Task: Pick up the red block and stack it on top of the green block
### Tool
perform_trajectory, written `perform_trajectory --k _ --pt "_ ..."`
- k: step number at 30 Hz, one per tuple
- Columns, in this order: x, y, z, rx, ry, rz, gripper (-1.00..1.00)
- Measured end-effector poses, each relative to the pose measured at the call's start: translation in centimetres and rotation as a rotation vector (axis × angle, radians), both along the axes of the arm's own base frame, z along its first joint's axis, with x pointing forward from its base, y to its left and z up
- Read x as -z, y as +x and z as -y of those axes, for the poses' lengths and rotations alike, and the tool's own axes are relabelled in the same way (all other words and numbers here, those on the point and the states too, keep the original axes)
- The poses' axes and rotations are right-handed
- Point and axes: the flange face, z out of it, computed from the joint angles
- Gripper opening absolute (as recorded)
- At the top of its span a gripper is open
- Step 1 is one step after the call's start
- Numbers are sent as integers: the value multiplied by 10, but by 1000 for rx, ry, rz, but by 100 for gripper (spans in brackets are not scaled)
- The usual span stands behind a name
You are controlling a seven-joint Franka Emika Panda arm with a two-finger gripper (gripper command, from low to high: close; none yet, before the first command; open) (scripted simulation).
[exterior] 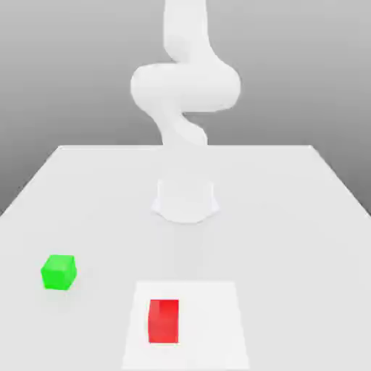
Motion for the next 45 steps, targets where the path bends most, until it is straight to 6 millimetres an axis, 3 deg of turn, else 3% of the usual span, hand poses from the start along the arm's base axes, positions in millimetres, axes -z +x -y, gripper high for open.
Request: perform_trajectory --k 5,11,16,21,27,28,35,40,42,45 --pt "102 54 8 -2 2 -166 0" --pt "228 84 17 -3 3 -358 0" --pt "334 81 24 -2 2 -519 0" --pt "432 55 32 2 -1 -679 0" --pt "509 46 32 0 -2 -718 0" --pt "517 46 32 0 -2 -719 -100" --pt "518 46 32 0 -2 -719 -100" --pt "468 46 32 0 -2 -719 -100" --pt "457 42 45 75 28 -719 -100" --pt "449 32 79 269 106 -714 -100"
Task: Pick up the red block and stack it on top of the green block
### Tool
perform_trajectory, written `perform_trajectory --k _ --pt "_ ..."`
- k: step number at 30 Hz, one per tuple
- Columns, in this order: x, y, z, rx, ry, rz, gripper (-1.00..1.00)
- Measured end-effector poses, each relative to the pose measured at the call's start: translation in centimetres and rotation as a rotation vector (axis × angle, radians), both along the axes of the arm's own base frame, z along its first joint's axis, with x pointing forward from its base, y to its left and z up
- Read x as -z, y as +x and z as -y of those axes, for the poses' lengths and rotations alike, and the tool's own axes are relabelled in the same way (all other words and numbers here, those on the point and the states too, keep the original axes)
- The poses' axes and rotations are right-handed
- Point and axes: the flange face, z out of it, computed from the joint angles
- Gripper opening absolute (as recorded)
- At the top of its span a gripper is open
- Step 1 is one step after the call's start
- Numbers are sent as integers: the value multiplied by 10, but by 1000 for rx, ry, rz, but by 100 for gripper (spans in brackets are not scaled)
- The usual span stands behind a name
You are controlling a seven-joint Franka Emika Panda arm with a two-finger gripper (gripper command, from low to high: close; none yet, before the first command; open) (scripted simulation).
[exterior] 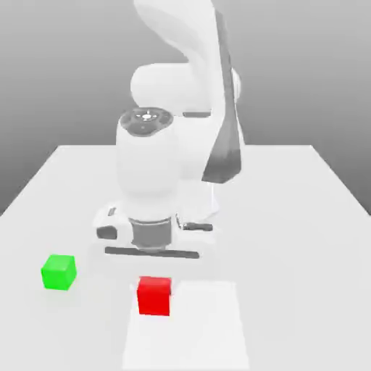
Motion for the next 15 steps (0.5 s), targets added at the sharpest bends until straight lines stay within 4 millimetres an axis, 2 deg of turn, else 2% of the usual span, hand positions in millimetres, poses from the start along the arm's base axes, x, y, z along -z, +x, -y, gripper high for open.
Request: perform_trajectory --k 7,15 --pt "-12 -34 72 495 7 0 -100" --pt "-23 -87 140 1055 5 -2 -100"
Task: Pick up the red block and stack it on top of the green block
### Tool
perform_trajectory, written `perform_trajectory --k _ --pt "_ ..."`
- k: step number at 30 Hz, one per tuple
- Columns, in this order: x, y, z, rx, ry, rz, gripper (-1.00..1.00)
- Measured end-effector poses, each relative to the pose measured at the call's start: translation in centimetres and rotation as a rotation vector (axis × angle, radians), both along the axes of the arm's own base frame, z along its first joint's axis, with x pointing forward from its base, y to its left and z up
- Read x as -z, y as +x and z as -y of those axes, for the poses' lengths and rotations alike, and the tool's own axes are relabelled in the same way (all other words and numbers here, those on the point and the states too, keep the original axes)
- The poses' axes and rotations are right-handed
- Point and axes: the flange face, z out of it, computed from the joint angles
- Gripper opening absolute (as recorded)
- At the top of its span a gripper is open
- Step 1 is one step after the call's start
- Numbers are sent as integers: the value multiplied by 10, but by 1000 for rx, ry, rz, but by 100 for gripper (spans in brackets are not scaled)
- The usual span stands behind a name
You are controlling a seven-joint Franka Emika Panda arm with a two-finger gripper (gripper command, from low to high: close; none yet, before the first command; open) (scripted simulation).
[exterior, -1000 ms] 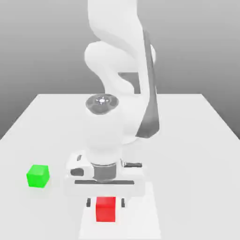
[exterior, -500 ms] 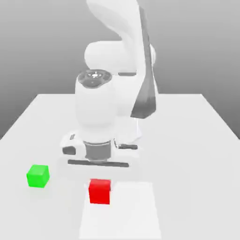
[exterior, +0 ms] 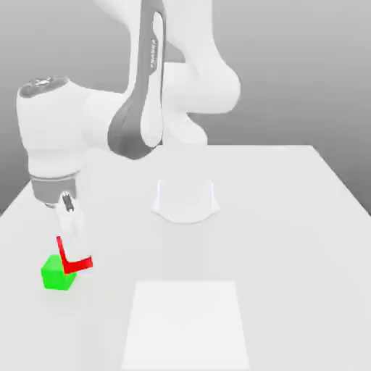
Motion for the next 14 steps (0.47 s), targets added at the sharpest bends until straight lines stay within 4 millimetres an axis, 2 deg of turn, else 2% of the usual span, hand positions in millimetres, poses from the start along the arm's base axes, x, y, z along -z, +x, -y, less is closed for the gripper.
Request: perform_trajectory --k 5,7,11,12,14 --pt "-6 -35 31 332 -5 -5 -100" --pt "7 -40 37 380 -6 -6 -100" --pt "46 -41 37 391 -6 -7 -100" --pt "54 -42 37 392 -6 -7 100" --pt "54 -42 37 392 -6 -7 100"
